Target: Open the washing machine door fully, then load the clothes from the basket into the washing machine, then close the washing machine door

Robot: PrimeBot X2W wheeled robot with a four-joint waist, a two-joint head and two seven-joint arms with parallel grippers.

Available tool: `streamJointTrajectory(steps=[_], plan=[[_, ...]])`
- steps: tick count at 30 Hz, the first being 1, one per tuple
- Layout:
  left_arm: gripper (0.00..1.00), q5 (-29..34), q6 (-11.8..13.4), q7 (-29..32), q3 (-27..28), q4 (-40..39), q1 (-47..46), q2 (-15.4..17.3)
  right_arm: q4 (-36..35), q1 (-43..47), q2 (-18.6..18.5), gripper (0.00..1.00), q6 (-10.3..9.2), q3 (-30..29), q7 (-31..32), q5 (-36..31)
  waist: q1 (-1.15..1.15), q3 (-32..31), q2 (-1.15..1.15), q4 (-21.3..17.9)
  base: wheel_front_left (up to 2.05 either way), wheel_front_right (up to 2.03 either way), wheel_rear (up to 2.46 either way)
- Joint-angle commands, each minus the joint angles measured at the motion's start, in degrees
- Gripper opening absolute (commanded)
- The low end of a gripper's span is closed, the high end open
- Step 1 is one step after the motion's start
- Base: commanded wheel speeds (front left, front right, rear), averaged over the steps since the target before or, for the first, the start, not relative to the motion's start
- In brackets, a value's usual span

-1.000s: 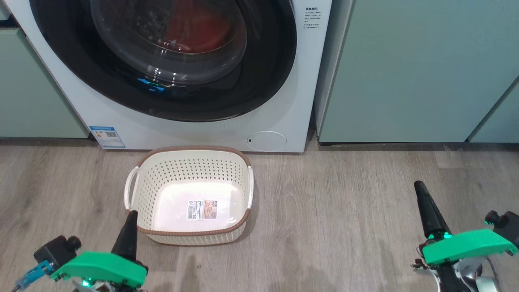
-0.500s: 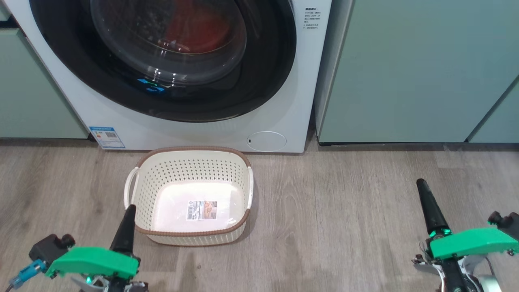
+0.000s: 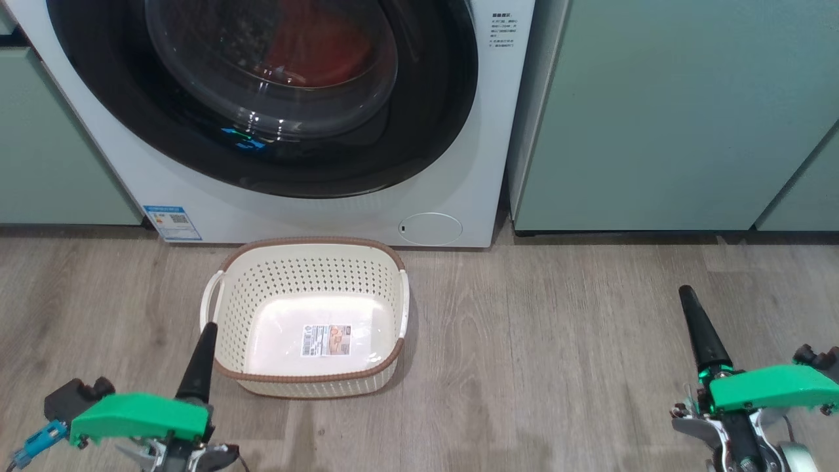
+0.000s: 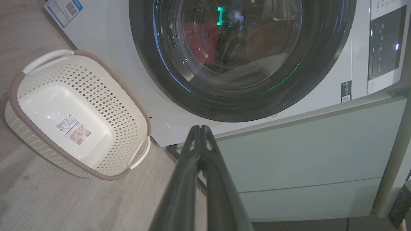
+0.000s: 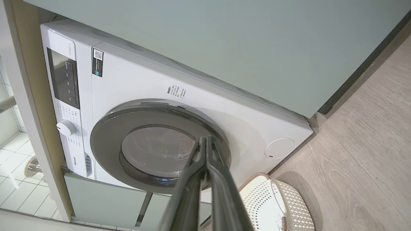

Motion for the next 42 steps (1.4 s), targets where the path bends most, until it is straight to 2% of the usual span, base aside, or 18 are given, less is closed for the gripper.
streamJointTrajectory(steps=[1,32,42], plan=[[0.0,-1.2,-0.7,0.3,1.9,-1.5,-3.1,0.2,-1.6,-3.1,-1.1,0.0,0.0,0.6,0.3,1.2,0.0,0.0,0.0,0.0,0.0,0.0,0.0],[0.0,-21.2,-4.0,4.7,5.6,1.8,-6.7,-1.5,2.3,-6.1,-1.0,0.0,-0.01,-0.4,3.0,20.9,0.0,-0.2,0.0,-0.1,0.0,0.0,0.0],[0.0,-21.3,-4.0,4.8,5.8,1.8,-6.7,-1.6,2.4,-6.2,-0.9,0.0,-0.01,-0.6,3.2,21.0,0.0,-0.2,0.0,-0.1,0.0,0.0,0.0]])
